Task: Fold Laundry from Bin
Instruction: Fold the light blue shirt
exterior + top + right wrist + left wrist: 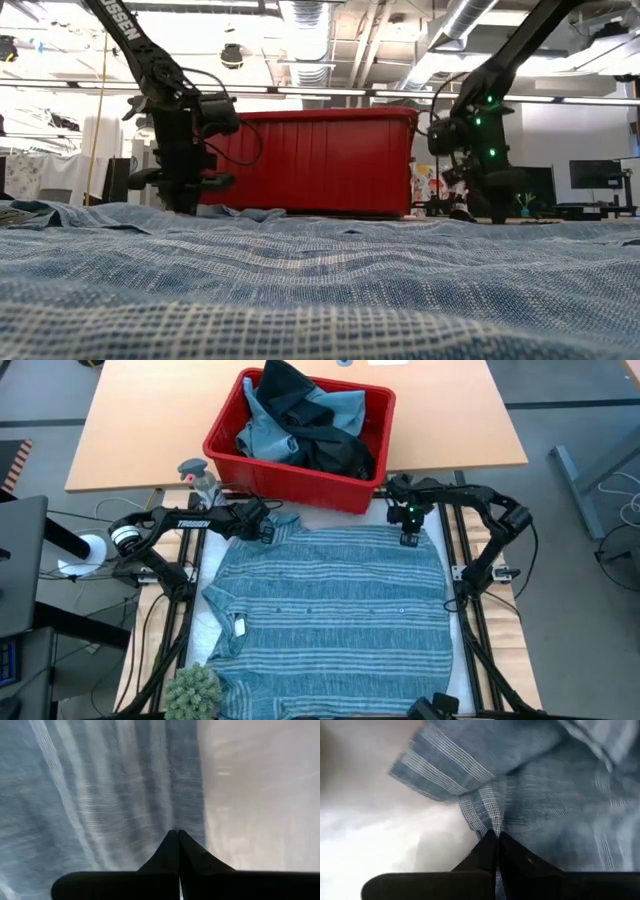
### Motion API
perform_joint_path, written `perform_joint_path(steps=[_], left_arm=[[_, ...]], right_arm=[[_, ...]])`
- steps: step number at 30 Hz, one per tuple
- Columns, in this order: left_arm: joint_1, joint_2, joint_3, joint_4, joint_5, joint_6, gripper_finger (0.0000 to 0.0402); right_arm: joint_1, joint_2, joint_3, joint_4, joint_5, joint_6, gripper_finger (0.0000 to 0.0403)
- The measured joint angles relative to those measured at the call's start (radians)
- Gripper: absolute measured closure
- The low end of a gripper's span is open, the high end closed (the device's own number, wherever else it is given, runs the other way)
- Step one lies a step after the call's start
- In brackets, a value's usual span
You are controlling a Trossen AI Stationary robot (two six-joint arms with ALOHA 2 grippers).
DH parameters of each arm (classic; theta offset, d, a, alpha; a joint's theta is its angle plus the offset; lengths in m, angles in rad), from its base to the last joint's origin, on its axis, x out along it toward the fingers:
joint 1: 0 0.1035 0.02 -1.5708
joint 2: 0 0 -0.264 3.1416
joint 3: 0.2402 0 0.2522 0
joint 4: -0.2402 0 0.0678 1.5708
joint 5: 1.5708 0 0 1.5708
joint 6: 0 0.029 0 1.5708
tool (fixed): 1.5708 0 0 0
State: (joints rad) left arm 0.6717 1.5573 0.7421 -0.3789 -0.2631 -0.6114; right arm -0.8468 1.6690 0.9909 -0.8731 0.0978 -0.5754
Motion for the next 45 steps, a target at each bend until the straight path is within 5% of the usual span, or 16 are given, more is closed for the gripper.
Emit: perform_joint_path(steps=[15,23,27,36,45], left_arm=[[-0.055,-0.061,0.062,-0.03,-0.116,0.004,0.04],[-0.05,-0.061,0.062,0.002,-0.108,0.034,0.0346],[-0.05,-0.061,0.062,-0.021,-0.107,0.032,0.0317],[-0.05,-0.051,0.053,-0.024,-0.08,0.045,0.0289],[-0.045,-0.05,0.003,0.053,-0.086,0.095,0.0263]], right_arm=[[0.054,-0.177,0.01,-0.023,0.008,0.101,0.0378],[0.033,-0.176,0.006,0.006,-0.051,0.081,0.0364],[-0.024,-0.175,0.006,0.029,-0.108,0.08,0.0323],[-0.082,-0.175,-0.066,0.084,-0.164,0.062,0.0153],[-0.072,-0.175,-0.158,0.193,-0.073,0.043,0.0142]])
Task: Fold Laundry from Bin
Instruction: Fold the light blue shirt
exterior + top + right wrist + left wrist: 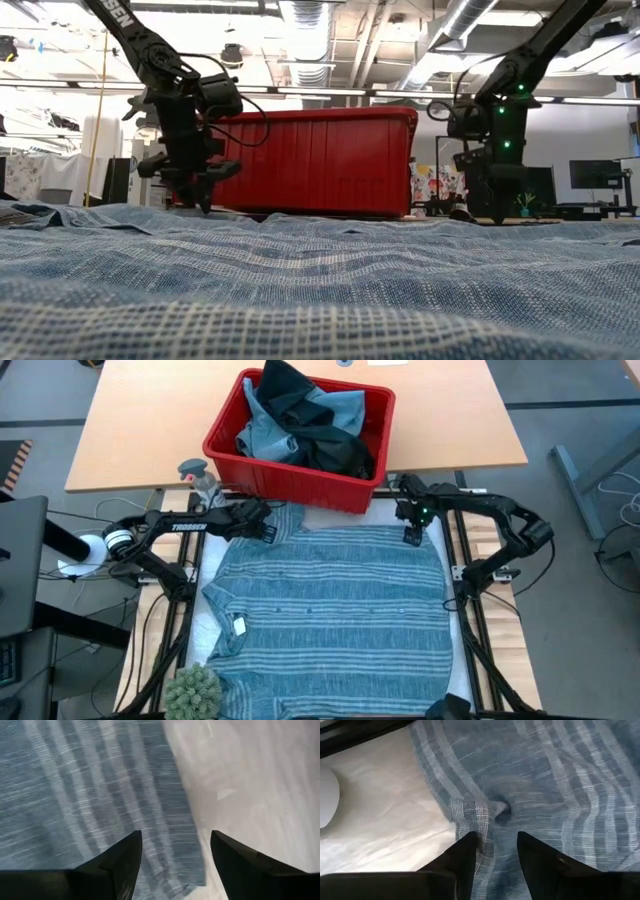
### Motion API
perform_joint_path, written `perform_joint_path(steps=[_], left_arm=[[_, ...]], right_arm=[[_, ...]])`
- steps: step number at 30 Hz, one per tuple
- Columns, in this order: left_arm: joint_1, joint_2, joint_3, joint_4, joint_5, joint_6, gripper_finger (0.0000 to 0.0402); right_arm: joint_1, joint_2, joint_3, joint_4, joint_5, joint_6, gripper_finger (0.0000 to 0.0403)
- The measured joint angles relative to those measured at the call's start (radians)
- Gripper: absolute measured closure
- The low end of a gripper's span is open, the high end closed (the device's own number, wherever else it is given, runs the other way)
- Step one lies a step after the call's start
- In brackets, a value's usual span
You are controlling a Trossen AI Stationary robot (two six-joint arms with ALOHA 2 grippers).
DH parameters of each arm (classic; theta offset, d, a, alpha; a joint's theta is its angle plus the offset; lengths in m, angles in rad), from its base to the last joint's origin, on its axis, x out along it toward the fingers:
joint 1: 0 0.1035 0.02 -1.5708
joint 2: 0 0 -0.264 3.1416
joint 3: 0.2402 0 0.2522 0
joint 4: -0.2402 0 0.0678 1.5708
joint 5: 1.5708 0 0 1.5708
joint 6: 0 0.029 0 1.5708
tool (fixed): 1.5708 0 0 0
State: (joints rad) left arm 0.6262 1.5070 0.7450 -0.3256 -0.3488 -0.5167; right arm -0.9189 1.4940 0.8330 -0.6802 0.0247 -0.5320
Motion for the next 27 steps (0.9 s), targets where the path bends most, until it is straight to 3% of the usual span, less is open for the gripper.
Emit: perform_joint_path(steps=[5,20,23,27], left_arm=[[0.001,0.0,-0.013,-0.005,-0.048,0.01,0.0245],[0.062,0.0,-0.014,-0.01,0.024,0.031,0.0236],[0.072,0.008,-0.017,-0.021,0.07,0.026,0.0269],[0.074,0.059,-0.063,0.066,0.162,0.043,0.037]], right_arm=[[0.001,0.017,0.001,0.023,0.0,0.0,0.0142],[0.064,0.243,0.12,-0.059,-0.003,-0.032,0.0146],[0.064,0.253,0.131,-0.082,0.004,-0.041,0.018],[0.064,0.254,0.132,-0.092,0.008,-0.029,0.0276]])
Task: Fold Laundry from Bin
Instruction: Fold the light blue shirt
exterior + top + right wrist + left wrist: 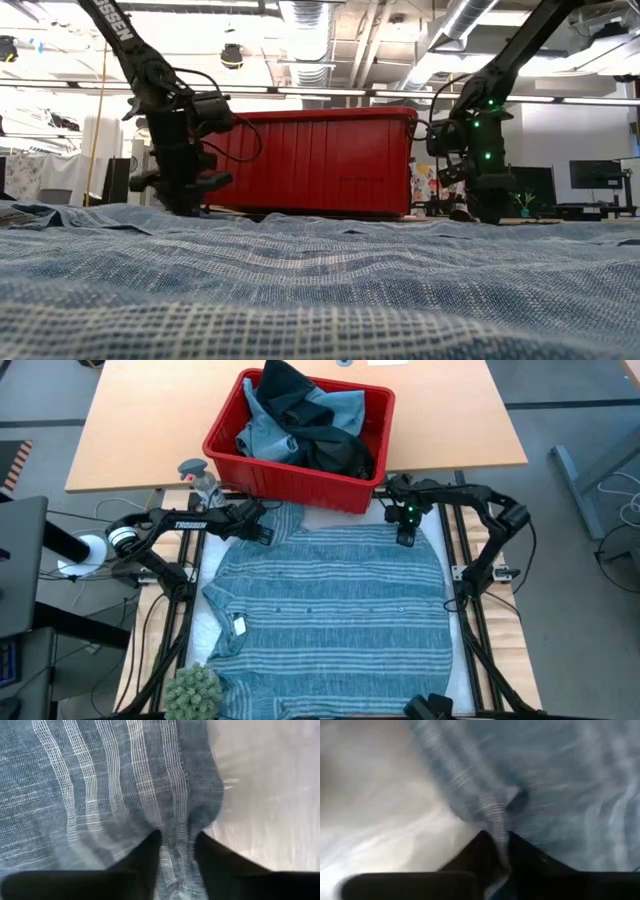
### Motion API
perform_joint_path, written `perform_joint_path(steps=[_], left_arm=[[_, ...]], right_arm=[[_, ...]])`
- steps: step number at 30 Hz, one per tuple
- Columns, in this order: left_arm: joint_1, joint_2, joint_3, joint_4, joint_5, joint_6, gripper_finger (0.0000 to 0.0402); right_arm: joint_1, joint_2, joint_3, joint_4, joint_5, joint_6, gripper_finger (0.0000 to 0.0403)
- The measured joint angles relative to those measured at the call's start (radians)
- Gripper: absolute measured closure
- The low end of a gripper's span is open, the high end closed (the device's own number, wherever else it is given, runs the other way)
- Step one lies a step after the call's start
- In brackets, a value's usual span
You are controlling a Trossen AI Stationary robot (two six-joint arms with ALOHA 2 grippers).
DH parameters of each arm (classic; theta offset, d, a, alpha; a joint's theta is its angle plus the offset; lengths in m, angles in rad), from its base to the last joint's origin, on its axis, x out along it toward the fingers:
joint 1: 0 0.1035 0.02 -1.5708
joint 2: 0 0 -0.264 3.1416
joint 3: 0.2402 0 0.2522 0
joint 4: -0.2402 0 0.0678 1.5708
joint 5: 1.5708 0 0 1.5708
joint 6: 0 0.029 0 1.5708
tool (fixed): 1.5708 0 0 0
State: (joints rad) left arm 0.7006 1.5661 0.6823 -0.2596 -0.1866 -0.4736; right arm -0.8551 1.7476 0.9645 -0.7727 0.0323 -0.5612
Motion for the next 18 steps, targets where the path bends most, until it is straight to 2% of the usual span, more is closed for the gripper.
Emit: perform_joint_path(steps=[3,5,18], left_arm=[[0.0,0.04,-0.019,0.075,0.037,-0.014,0.0393],[0.0,0.041,-0.017,0.07,0.029,-0.036,0.0399],[-0.05,-0.098,0.038,-0.159,-0.005,-0.087,0.0401]], right_arm=[[0.001,0.0,0.0,-0.009,0.002,0.0,0.0353],[0.004,-0.004,0.002,-0.02,0.004,-0.004,0.0384],[0.049,-0.187,0.042,-0.13,0.048,0.091,0.0386]])
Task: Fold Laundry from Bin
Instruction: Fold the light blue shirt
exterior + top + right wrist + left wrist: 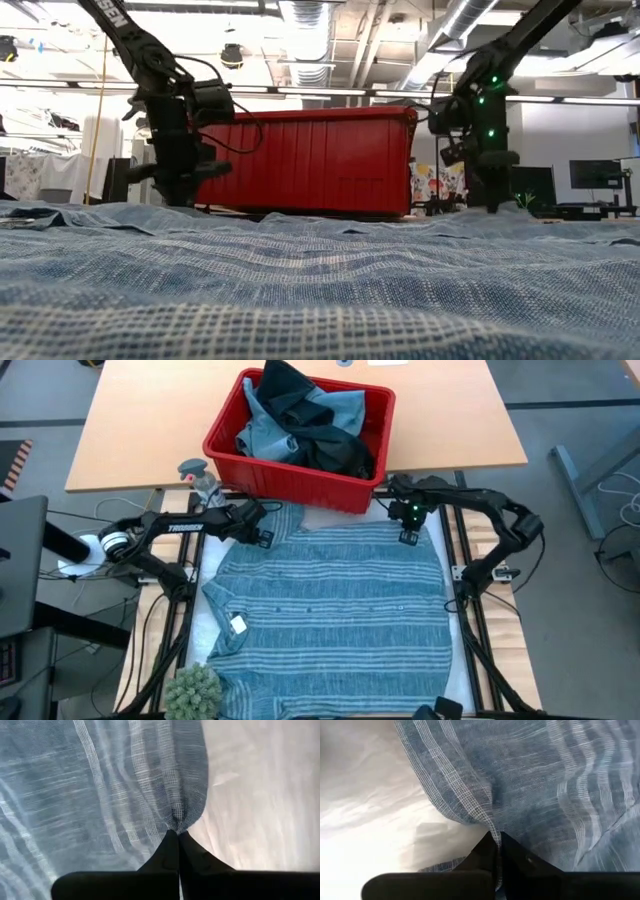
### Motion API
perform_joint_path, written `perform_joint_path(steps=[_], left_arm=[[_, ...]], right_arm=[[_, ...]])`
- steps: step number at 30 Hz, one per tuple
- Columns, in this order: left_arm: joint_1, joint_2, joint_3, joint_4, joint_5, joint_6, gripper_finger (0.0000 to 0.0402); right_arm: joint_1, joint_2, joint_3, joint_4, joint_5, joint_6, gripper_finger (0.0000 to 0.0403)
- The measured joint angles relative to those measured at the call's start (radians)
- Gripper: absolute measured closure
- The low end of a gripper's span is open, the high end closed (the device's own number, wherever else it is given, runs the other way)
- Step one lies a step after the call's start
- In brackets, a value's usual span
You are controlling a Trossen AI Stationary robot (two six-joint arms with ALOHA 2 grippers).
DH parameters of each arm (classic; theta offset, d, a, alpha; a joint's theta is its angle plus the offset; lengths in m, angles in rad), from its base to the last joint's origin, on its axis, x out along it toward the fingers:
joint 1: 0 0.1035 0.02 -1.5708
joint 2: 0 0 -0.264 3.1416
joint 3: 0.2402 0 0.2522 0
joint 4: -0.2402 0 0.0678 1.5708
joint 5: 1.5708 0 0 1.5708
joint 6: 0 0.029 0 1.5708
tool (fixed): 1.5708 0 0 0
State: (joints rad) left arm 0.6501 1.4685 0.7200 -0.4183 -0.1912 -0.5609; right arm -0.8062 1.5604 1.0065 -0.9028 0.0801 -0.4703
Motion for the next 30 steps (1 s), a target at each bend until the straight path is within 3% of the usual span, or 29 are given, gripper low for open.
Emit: perform_joint_path(steps=[8,21,30], left_arm=[[-0.045,-0.114,0.002,-0.024,-0.042,-0.064,0.0401],[-0.114,-0.297,0.003,-0.077,-0.059,-0.099,0.0401],[-0.183,-0.357,0.003,-0.095,-0.105,-0.099,0.0401]], right_arm=[[0.07,-0.111,0.004,-0.042,0.02,0.093,0.0386],[0.186,-0.18,0.004,-0.102,0.106,0.27,0.0386],[0.281,-0.281,0.005,-0.181,0.106,0.462,0.0387]])
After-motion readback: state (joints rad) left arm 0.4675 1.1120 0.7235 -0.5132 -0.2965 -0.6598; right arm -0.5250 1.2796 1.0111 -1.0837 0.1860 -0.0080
